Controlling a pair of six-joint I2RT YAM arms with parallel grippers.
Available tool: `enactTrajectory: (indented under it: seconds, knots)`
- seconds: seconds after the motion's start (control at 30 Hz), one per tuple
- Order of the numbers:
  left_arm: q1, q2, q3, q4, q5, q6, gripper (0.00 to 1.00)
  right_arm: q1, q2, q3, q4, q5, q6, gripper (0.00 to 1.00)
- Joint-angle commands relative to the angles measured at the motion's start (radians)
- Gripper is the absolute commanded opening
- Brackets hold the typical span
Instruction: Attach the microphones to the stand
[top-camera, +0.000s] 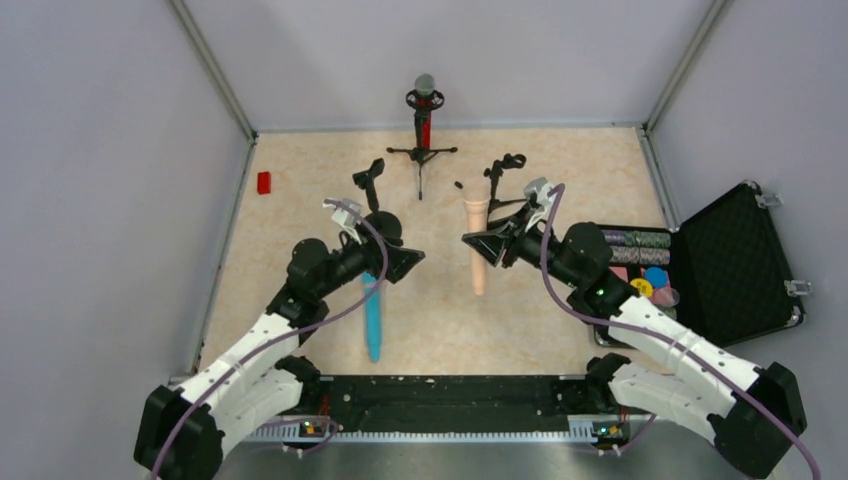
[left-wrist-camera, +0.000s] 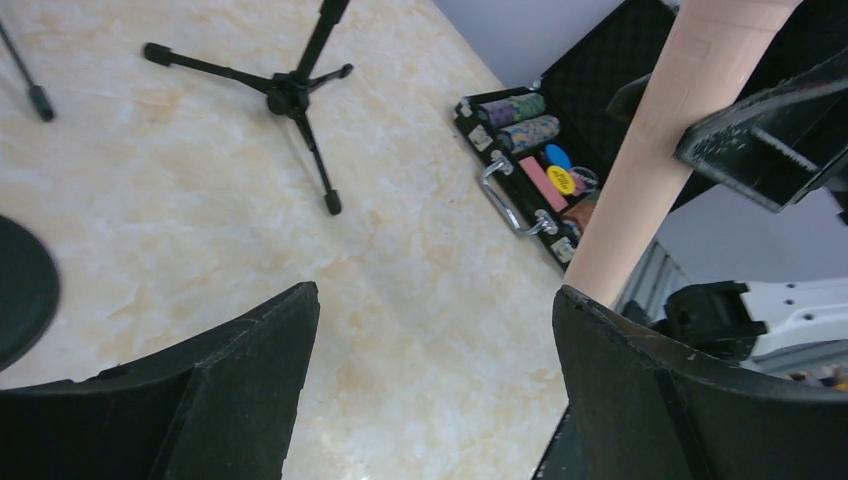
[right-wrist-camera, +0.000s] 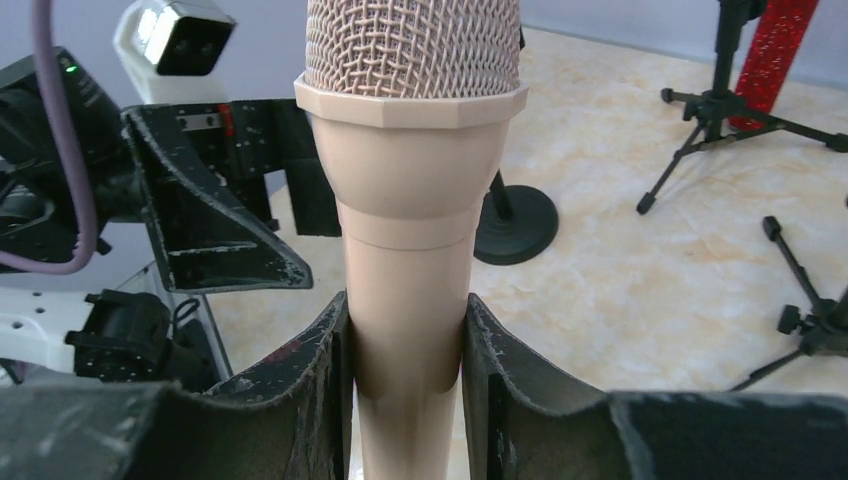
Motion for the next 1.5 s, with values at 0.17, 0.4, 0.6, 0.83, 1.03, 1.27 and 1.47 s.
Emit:
enactTrajectory:
  seconds: [0.17, 0.4, 0.6, 0.83, 1.03, 1.27, 1.47]
  knots:
    - [-0.1, 0.262, 0.134, 0.301, 0.228, -0.202, 0.91, -0.017, 0.072, -0.018, 0.255, -0.087, 0.138, 0.0]
    - [-0.211, 0.365, 0.126, 0.473, 0.191, -0.228, 0.89, -0.032, 0.112, -0.019, 0.327, -0.109, 0.199, 0.0]
    - [-0.294, 0.393, 0.125, 0.469, 0.06, -0.113, 0.86, -0.034, 0.129, -0.012, 0.351, -0.107, 0.243, 0.0]
    - [-0.314, 0.44, 0.126, 0.488, 0.012, -0.133, 0.7, -0.033, 0.142, -0.021, 0.396, -0.123, 0.311, 0.0]
    - [-0.314, 0.428, 0.122, 0.474, 0.015, -0.112, 0.25, -0.044, 0.153, 0.0, 0.327, -0.13, 0.309, 0.0]
    - [-0.314, 0.368, 0.09, 0.422, 0.003, -0.054, 0.0, -0.107, 0.174, -0.021, 0.362, -0.245, 0.387, 0.14]
    - [-0.314, 0.366, 0.093, 0.405, 0.022, -0.052, 0.0, -0.142, 0.224, -0.025, 0.462, -0.372, 0.443, 0.5]
